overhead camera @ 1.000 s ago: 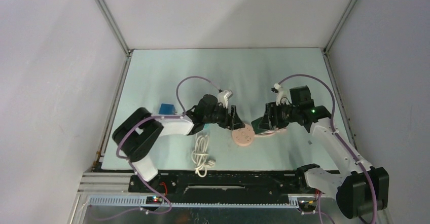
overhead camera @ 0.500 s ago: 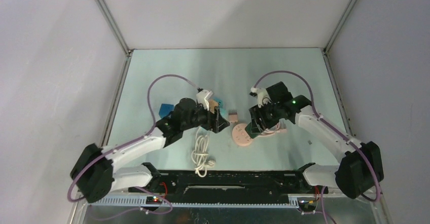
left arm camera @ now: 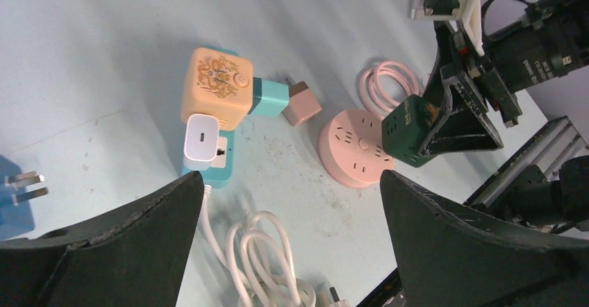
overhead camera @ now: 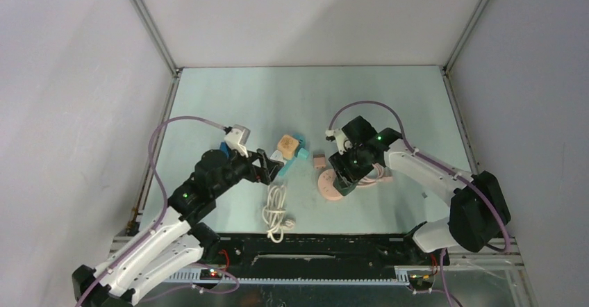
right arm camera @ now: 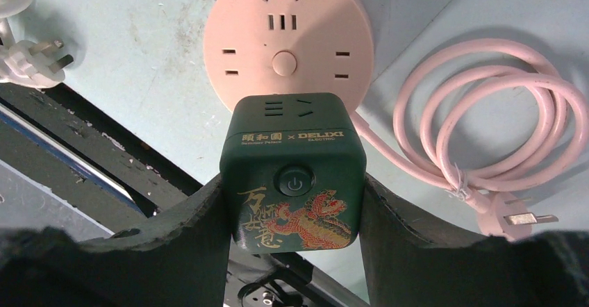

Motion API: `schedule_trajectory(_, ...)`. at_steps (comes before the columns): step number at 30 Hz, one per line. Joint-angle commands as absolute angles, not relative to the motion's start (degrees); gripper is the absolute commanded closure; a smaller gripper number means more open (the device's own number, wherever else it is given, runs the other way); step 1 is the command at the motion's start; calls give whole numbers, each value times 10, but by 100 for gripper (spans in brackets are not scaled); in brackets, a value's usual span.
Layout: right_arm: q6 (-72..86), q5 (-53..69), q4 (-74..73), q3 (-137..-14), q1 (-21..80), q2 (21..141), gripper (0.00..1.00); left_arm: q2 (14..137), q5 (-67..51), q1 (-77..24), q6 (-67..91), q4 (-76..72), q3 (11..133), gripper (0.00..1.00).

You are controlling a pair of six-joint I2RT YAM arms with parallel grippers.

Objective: Insert the plug
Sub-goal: Insert the plug into the socket.

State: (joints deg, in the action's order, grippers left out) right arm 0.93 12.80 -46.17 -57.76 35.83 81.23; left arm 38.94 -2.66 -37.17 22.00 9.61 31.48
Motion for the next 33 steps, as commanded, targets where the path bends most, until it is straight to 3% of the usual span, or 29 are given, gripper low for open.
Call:
schedule_trajectory(1, 20, 112, -449, -609, 375, 825, 100, 367, -2, -360, 206, 123, 304, 0)
schedule_trajectory(33, 69, 39, -462, -614, 402, 838, 100, 425, -9, -357, 223, 81, 277, 0)
